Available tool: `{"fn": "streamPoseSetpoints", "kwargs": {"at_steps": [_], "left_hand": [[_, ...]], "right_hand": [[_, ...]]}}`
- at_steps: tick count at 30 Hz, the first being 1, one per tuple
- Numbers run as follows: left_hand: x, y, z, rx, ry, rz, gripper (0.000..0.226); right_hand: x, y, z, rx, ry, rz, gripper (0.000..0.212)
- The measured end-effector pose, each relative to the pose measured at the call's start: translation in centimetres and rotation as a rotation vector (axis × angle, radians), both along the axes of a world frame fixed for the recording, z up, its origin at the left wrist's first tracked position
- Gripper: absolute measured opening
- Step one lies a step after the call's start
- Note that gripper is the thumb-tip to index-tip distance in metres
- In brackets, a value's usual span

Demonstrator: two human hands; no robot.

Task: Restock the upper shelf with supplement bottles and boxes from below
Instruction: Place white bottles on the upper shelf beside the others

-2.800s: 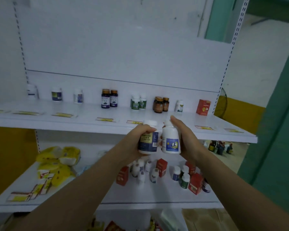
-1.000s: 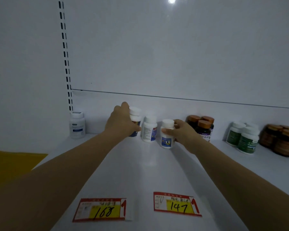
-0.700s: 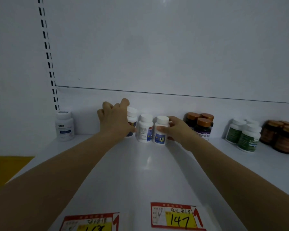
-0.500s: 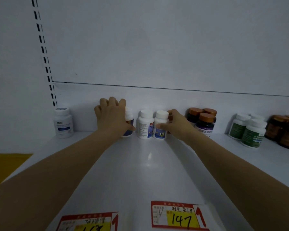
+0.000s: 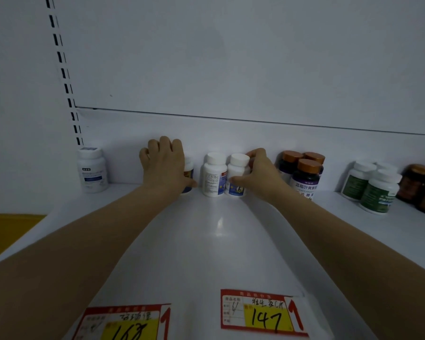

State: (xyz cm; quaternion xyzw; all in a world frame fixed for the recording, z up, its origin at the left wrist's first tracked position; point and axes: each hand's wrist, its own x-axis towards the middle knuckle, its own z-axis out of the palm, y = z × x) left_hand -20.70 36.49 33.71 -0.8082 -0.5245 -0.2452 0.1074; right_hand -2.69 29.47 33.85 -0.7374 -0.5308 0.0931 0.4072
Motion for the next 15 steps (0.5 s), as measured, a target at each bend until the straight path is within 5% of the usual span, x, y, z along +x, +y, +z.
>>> {"fn": "streamPoseSetpoints", "kwargs": {"at_steps": [10,15], "left_hand": [[-0.6,-1.2,0.6,-0.007,-0.023,-0.028,0.084],[-1.5,-3.7,1.3,0.091,-0.010,-0.069,0.051]], "right_hand": [[-0.9,-0.6,0.5,-0.082,-0.087,-0.046,0.070],[-2.0,-3.0,1.7,-0.237,-0.321,-0.137,0.060]]}}
